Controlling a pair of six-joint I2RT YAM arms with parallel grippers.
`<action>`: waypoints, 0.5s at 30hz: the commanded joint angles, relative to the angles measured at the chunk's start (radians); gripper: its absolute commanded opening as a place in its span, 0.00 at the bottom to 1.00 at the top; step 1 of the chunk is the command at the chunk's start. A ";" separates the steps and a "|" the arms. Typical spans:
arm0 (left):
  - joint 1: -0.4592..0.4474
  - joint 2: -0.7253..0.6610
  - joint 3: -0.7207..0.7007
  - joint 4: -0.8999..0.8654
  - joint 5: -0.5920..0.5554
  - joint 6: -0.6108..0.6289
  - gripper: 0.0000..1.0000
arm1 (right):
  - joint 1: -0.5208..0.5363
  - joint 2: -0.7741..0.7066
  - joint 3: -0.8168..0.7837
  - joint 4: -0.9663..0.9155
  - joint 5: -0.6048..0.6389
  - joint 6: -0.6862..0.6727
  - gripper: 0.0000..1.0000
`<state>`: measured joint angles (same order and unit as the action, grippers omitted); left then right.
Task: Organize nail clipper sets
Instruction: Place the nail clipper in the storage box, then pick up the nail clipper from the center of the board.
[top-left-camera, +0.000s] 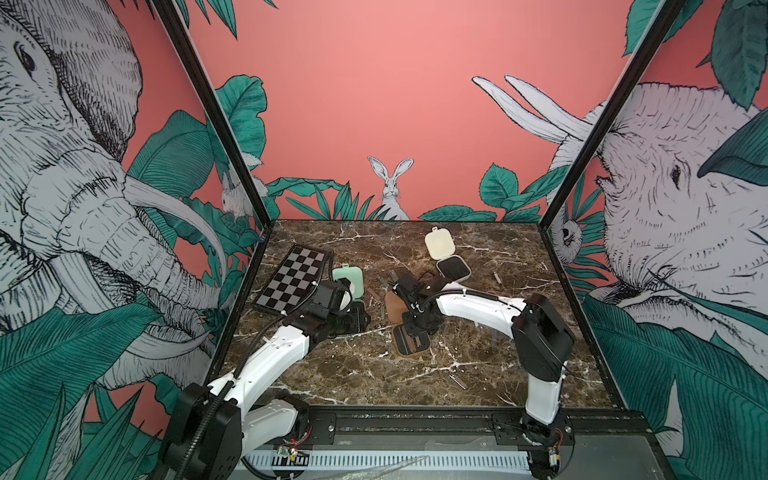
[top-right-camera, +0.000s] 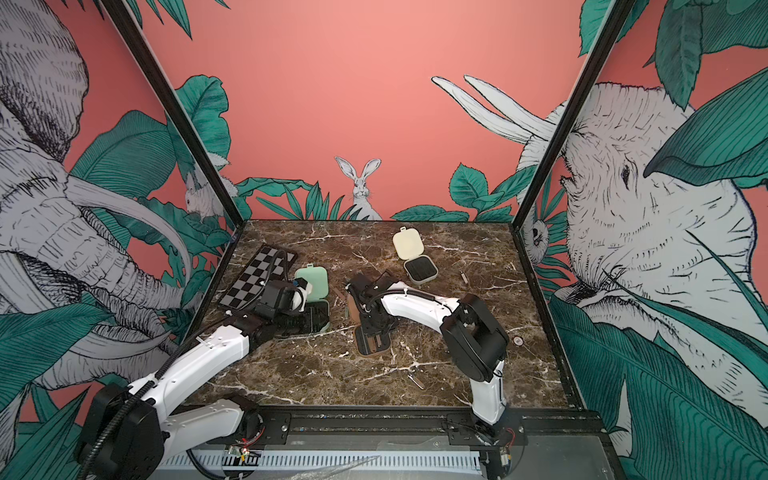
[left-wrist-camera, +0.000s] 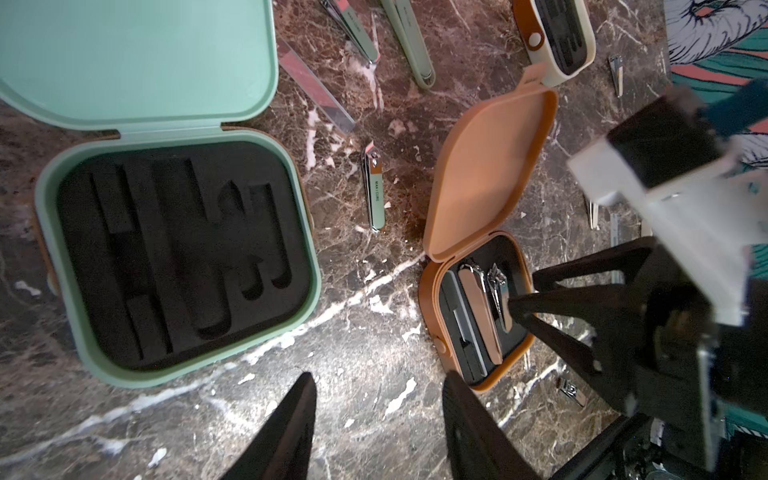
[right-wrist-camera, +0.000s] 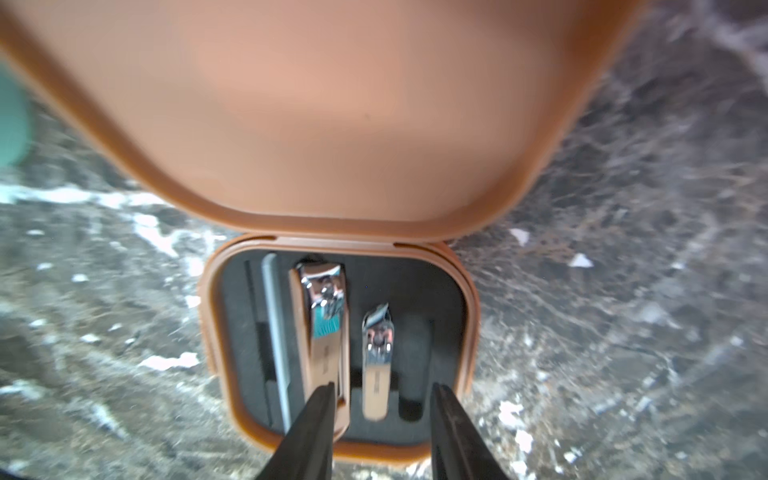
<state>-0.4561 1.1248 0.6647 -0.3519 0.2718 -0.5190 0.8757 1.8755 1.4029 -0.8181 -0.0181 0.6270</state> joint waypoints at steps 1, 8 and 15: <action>0.007 -0.016 -0.005 -0.007 -0.002 0.006 0.52 | -0.006 -0.093 0.006 -0.053 0.037 0.009 0.43; 0.007 -0.008 0.001 -0.001 -0.004 0.008 0.52 | -0.004 -0.324 -0.257 -0.055 -0.018 -0.048 0.47; 0.007 0.037 0.029 0.020 0.022 0.003 0.52 | 0.018 -0.451 -0.456 -0.073 -0.064 -0.056 0.46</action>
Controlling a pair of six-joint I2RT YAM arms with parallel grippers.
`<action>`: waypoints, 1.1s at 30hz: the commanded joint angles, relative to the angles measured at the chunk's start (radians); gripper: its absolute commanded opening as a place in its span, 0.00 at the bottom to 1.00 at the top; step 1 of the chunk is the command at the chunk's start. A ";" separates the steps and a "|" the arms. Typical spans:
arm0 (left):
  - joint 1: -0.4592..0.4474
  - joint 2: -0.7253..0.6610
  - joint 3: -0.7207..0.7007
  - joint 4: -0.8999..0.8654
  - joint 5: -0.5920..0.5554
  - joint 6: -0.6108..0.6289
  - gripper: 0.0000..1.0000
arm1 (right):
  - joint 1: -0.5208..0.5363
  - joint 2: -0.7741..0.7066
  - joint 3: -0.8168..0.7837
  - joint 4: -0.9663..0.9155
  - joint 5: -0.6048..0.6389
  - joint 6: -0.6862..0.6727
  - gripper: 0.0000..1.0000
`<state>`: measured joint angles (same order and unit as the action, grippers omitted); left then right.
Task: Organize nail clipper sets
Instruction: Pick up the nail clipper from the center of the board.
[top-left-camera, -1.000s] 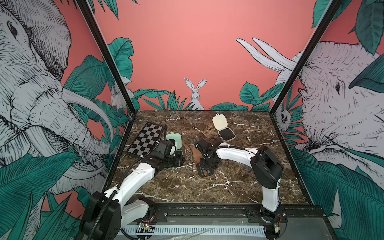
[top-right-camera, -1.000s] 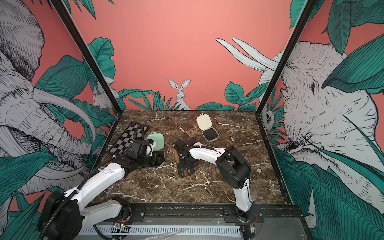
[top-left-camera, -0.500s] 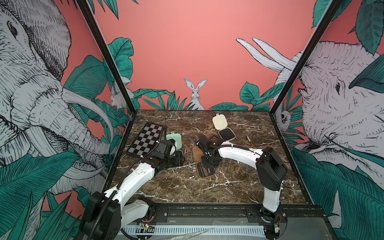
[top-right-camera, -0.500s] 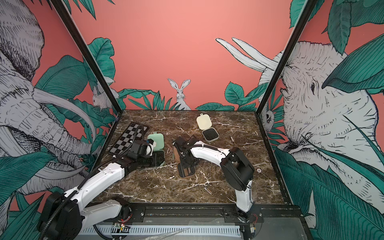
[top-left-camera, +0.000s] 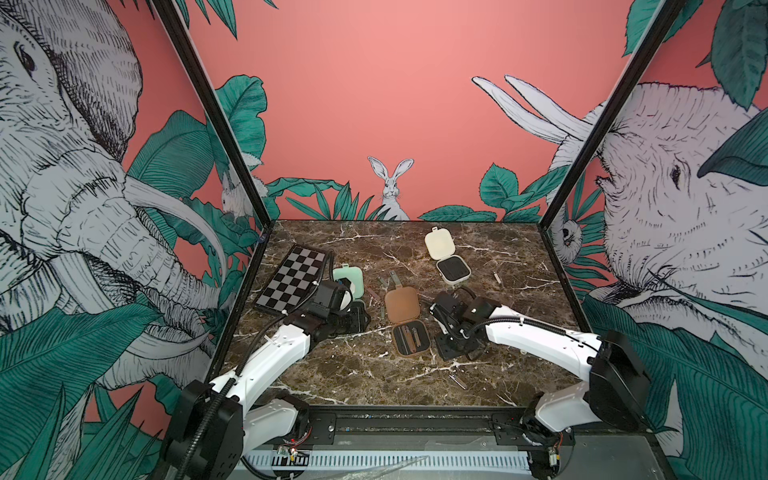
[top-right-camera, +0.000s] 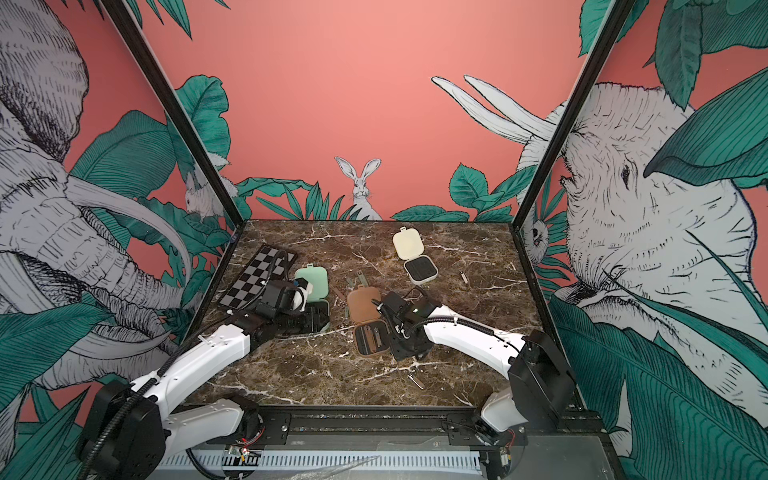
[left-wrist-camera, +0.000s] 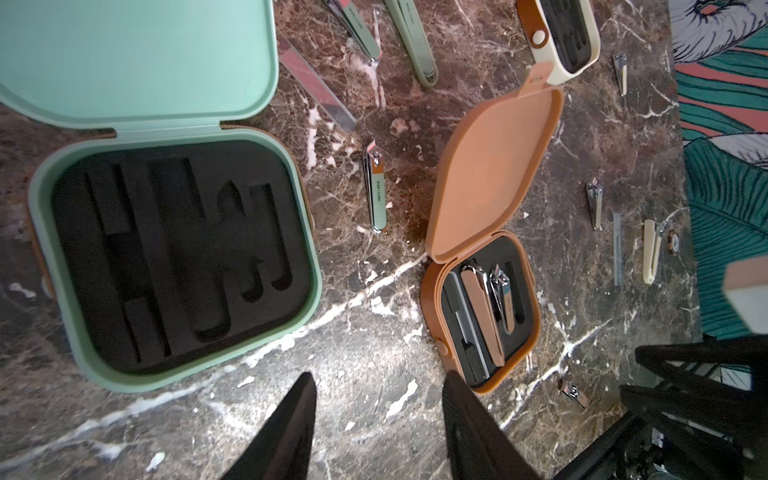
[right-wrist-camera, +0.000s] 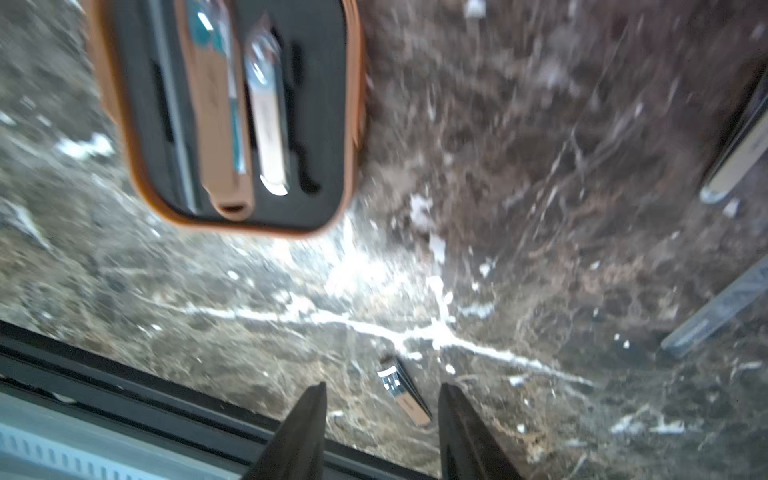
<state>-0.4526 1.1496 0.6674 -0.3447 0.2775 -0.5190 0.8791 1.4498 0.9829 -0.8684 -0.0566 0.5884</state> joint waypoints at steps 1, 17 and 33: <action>0.005 0.017 0.031 0.012 0.018 0.001 0.51 | 0.019 -0.024 -0.048 -0.020 -0.028 -0.019 0.45; 0.005 0.007 0.031 0.007 0.021 -0.008 0.51 | 0.050 0.045 -0.151 0.037 -0.094 -0.019 0.37; 0.004 0.016 0.028 0.013 0.022 -0.006 0.51 | 0.049 0.143 -0.114 0.053 -0.026 -0.001 0.20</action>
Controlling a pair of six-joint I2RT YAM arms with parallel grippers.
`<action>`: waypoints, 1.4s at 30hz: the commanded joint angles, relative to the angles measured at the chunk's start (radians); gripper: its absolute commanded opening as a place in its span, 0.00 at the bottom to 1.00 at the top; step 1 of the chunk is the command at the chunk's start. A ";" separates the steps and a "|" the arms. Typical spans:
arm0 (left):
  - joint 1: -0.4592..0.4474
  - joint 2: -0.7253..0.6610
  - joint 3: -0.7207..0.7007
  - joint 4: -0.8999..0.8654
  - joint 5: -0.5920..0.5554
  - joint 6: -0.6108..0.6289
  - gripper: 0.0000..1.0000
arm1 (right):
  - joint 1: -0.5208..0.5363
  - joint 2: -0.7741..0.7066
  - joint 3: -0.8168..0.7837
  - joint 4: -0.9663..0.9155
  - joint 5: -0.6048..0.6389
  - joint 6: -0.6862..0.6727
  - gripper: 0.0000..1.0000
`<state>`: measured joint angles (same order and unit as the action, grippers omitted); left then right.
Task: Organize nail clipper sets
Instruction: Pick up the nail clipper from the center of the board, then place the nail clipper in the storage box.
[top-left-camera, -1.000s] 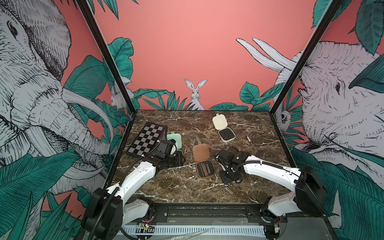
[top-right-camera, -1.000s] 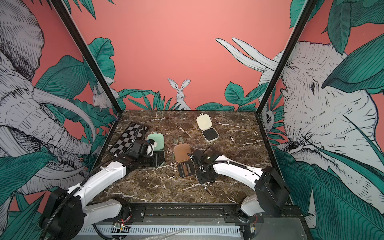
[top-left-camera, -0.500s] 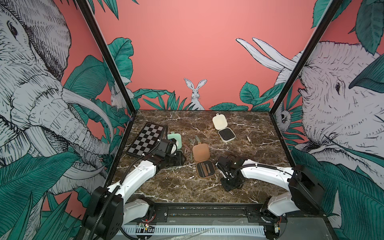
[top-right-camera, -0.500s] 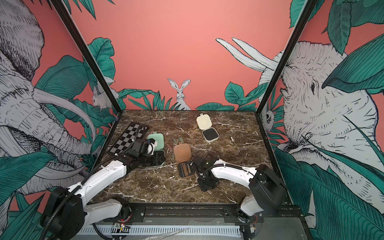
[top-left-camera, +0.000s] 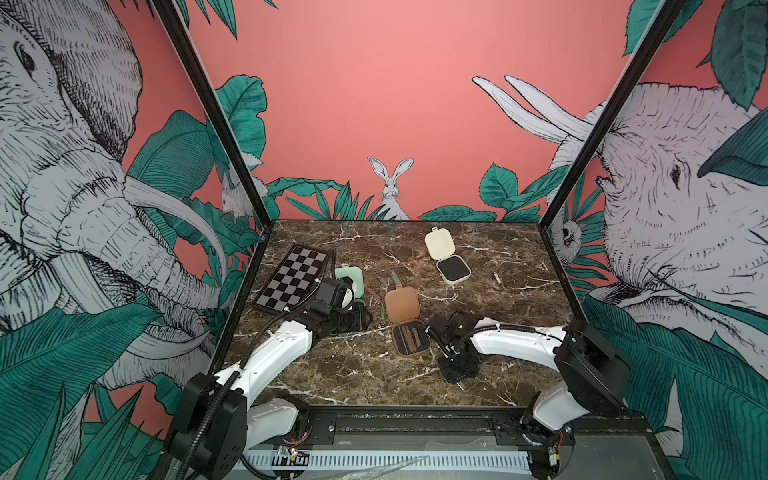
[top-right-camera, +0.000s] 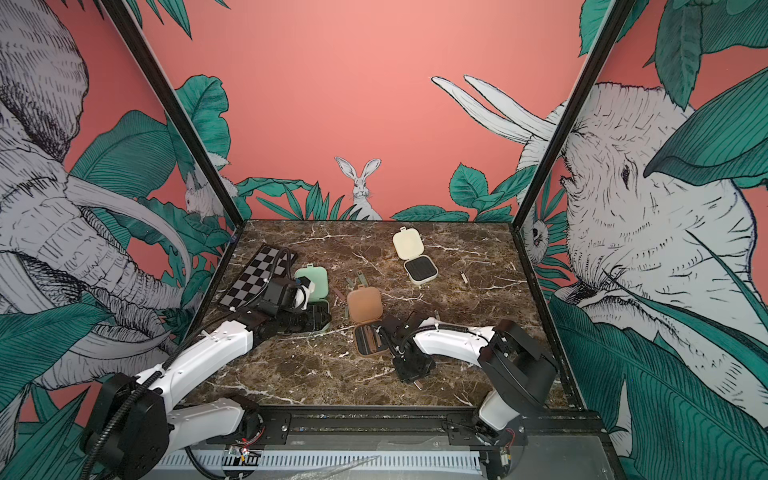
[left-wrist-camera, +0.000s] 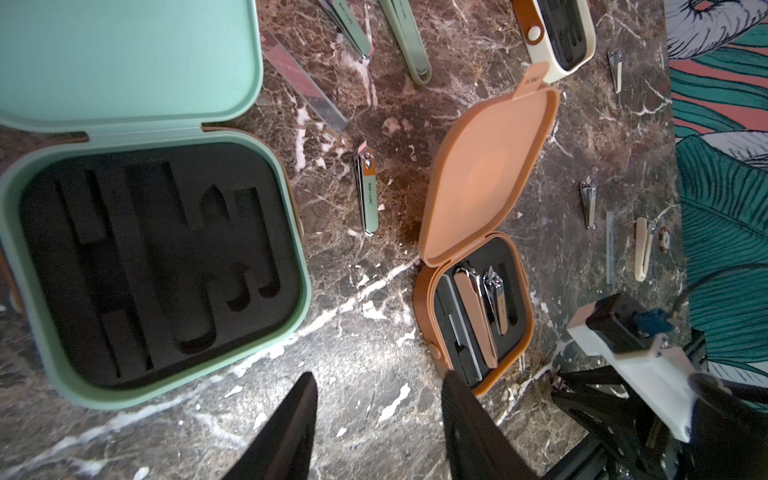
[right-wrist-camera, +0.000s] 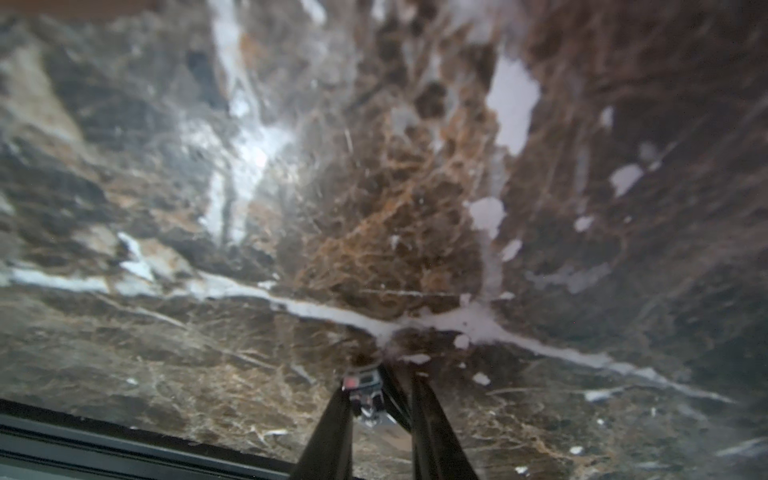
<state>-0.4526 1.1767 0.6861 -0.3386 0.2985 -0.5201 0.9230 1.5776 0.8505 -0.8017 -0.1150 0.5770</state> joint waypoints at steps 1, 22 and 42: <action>0.005 -0.011 0.009 0.007 0.001 -0.004 0.51 | 0.005 0.015 0.026 -0.019 0.035 0.011 0.17; 0.005 -0.042 -0.027 0.012 0.000 -0.006 0.51 | -0.070 0.300 0.511 -0.060 0.051 -0.012 0.12; 0.006 -0.051 -0.044 0.013 -0.007 -0.011 0.51 | -0.108 0.356 0.568 -0.054 0.046 -0.038 0.12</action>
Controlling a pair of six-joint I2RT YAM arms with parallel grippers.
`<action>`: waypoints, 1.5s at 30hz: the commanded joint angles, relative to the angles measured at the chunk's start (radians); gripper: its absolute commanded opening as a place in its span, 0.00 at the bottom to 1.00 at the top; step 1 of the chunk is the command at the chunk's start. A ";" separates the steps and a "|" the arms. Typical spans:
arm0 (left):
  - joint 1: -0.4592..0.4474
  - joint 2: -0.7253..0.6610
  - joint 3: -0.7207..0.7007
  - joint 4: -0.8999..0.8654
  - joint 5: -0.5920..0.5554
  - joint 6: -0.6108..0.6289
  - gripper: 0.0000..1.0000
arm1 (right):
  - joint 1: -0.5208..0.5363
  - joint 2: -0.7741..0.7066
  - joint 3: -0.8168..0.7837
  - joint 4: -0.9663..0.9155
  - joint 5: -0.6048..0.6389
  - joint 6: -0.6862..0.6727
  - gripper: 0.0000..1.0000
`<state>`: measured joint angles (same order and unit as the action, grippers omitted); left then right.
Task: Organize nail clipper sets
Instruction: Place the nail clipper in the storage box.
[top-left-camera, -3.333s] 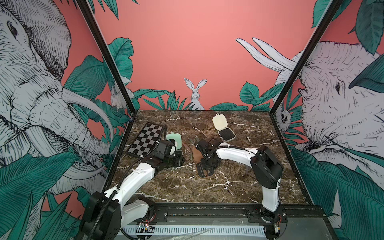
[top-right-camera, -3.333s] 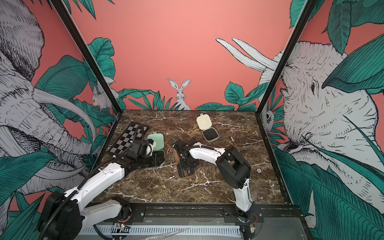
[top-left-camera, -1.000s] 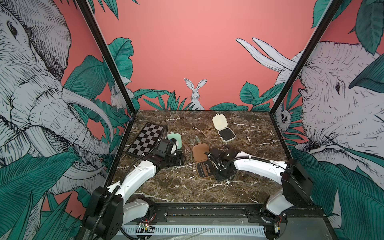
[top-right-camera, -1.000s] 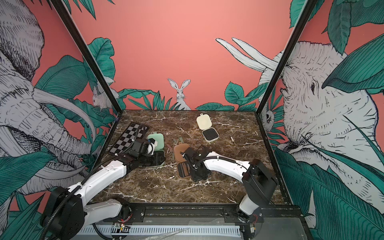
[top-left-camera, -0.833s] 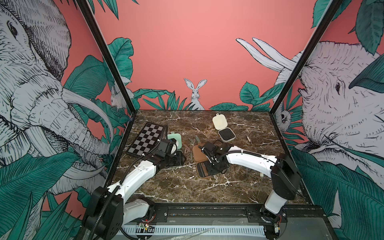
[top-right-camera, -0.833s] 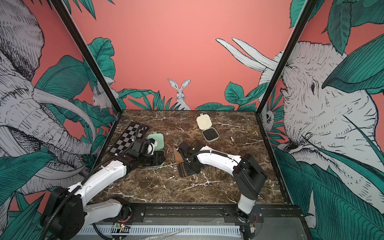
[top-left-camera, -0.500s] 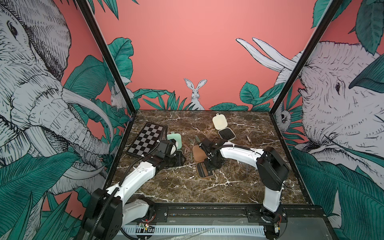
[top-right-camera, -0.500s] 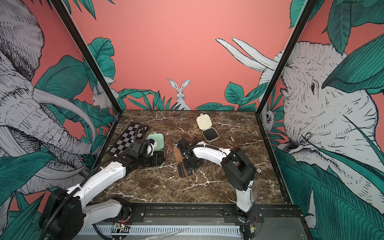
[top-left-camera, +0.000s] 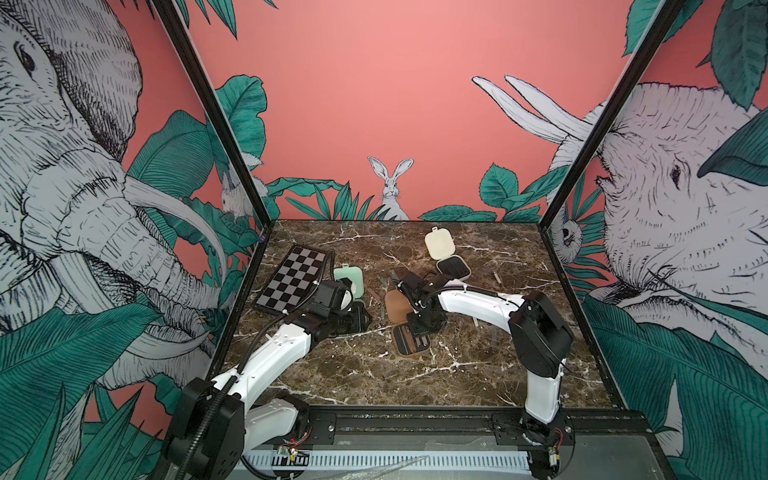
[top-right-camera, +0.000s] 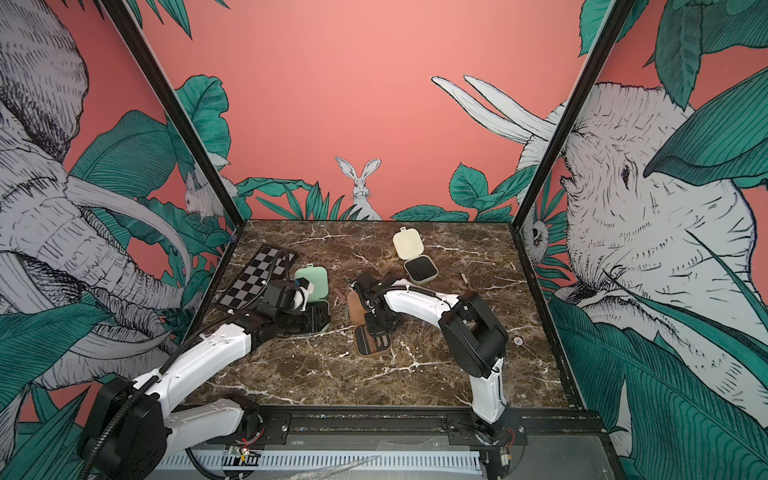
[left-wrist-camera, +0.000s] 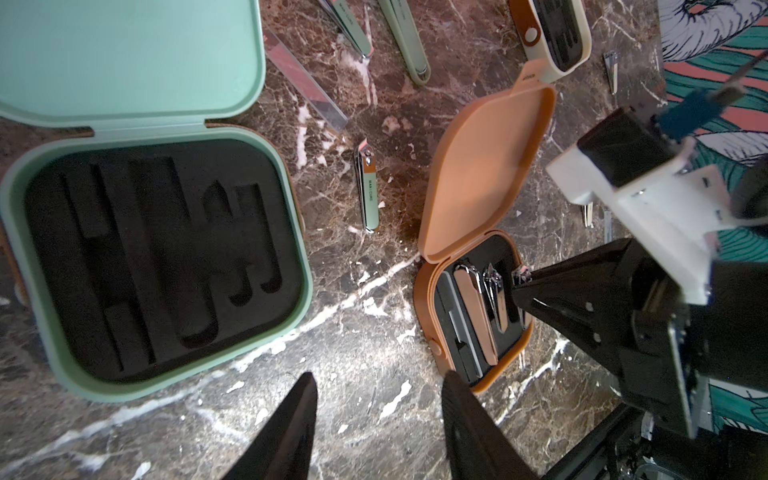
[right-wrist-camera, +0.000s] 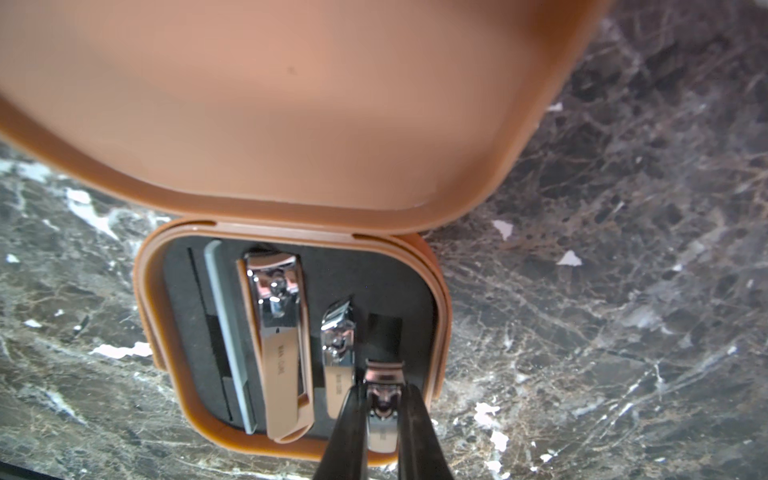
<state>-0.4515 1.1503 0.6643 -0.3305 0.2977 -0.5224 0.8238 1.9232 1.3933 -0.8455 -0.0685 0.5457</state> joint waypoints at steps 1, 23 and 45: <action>0.004 -0.025 -0.023 0.005 -0.007 -0.008 0.51 | -0.009 0.014 0.029 -0.009 0.000 -0.010 0.12; 0.005 -0.034 -0.029 -0.001 -0.011 -0.007 0.51 | -0.020 0.046 0.015 0.010 -0.019 -0.009 0.12; 0.004 -0.027 -0.026 -0.001 -0.007 -0.007 0.51 | -0.021 -0.013 0.067 -0.033 0.011 -0.010 0.34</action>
<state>-0.4507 1.1431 0.6533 -0.3305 0.2955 -0.5236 0.8043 1.9491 1.4277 -0.8455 -0.0849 0.5381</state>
